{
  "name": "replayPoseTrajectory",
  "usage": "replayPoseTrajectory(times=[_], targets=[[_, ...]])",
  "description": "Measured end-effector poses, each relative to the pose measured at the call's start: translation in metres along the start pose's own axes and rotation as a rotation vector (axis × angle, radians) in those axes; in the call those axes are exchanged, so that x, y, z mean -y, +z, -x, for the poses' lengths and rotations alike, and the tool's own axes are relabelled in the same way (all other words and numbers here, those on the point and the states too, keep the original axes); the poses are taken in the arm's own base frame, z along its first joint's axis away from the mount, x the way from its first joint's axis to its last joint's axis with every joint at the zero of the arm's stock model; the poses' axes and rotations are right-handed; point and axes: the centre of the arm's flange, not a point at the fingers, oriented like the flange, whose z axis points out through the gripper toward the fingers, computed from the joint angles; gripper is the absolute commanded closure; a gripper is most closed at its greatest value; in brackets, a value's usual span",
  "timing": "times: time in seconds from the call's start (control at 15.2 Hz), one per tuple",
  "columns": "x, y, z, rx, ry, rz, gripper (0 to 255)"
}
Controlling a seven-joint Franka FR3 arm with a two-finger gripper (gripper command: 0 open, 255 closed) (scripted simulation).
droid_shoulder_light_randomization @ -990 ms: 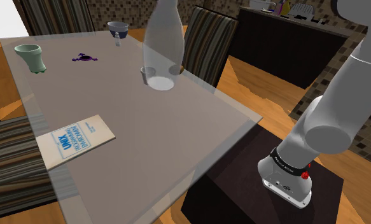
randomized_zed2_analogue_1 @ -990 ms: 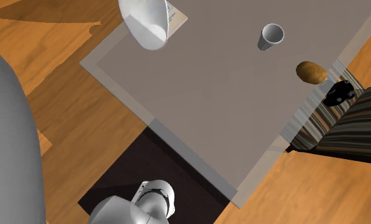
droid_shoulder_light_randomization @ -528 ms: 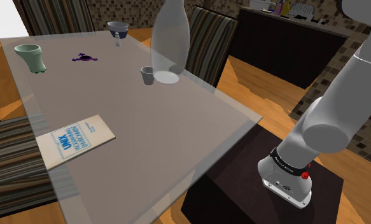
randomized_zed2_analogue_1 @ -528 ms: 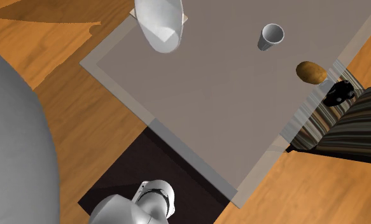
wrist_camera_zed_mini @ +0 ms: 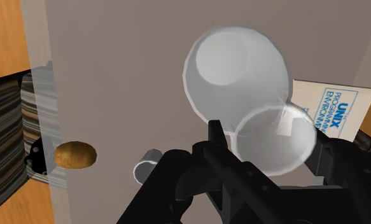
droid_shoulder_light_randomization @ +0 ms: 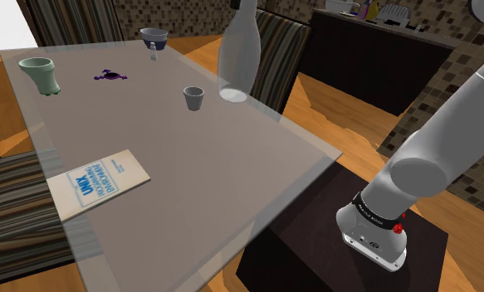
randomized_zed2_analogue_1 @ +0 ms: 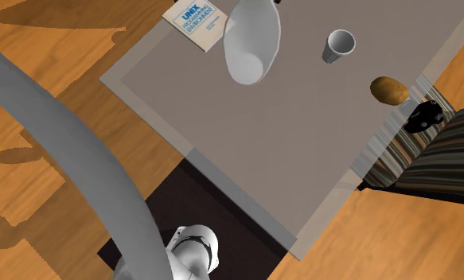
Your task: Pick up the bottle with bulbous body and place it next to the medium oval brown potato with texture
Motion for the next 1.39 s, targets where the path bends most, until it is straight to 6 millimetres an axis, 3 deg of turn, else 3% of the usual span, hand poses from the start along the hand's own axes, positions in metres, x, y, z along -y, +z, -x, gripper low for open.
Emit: replayPoseTrajectory(times=[1.39], targets=[[-0.258, 0.083, -0.059, 0.0, -0.001, -0.001, 255]])
